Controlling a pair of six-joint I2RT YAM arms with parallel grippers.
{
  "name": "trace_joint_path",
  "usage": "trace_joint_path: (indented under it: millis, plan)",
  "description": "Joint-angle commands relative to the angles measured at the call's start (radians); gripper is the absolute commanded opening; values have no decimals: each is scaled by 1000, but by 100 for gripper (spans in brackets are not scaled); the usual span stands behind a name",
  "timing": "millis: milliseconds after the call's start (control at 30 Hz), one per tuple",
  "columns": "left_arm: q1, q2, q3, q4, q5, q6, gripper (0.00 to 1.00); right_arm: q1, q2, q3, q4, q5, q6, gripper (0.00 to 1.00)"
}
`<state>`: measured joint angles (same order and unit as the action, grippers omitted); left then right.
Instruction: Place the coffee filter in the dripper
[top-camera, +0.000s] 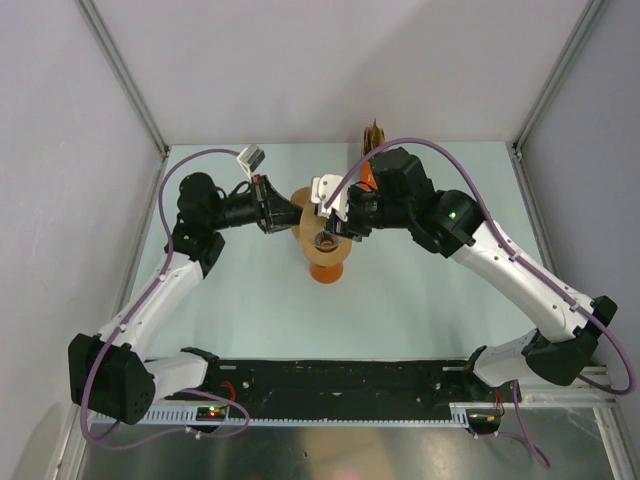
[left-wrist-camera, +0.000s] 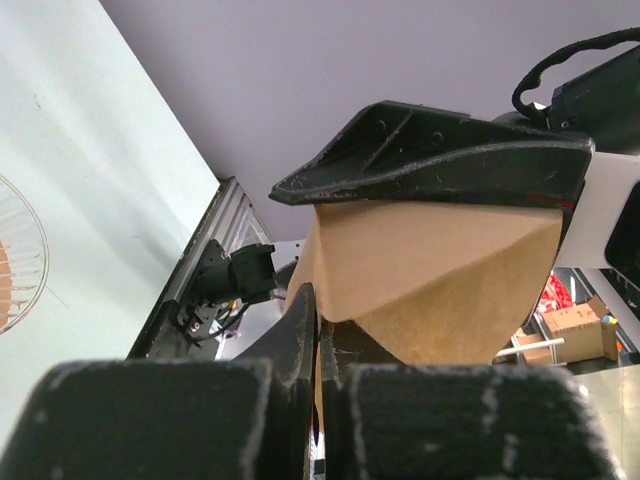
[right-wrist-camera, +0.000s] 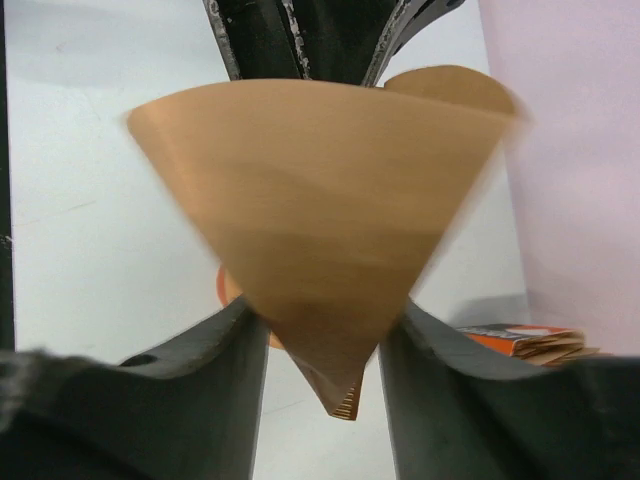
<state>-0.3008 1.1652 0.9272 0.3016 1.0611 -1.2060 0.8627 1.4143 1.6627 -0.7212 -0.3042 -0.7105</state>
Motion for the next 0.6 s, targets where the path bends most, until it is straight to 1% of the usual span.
trace_joint_path:
  millis: [0,67,100,133,200,267,333,400,500,567]
  plan:
    - [-4,4,-8,47,25,-18,0,-1,-11,33,11,-29,3,60]
    - [-5,10,-2,56,31,-29,0,-1,-18,24,7,-26,-6,74]
    - [-5,12,0,59,33,-35,0,1,-22,17,8,-16,-14,80]
    - [-5,13,1,64,34,-40,0,2,-26,5,14,8,-31,87]
    - [-4,16,-1,74,38,-57,0,6,-28,-11,26,45,-54,94]
    - [-4,21,-3,87,45,-75,0,11,-27,-14,35,65,-66,96]
    - [-7,26,-5,102,48,-92,0,17,-24,-7,43,74,-70,95]
    - [-10,31,-5,117,52,-106,0,23,-18,0,51,79,-70,88]
    - [-18,35,-4,137,59,-125,0,29,-10,9,57,77,-67,73]
    - [-20,36,-4,146,62,-132,0,31,-8,13,57,70,-62,65]
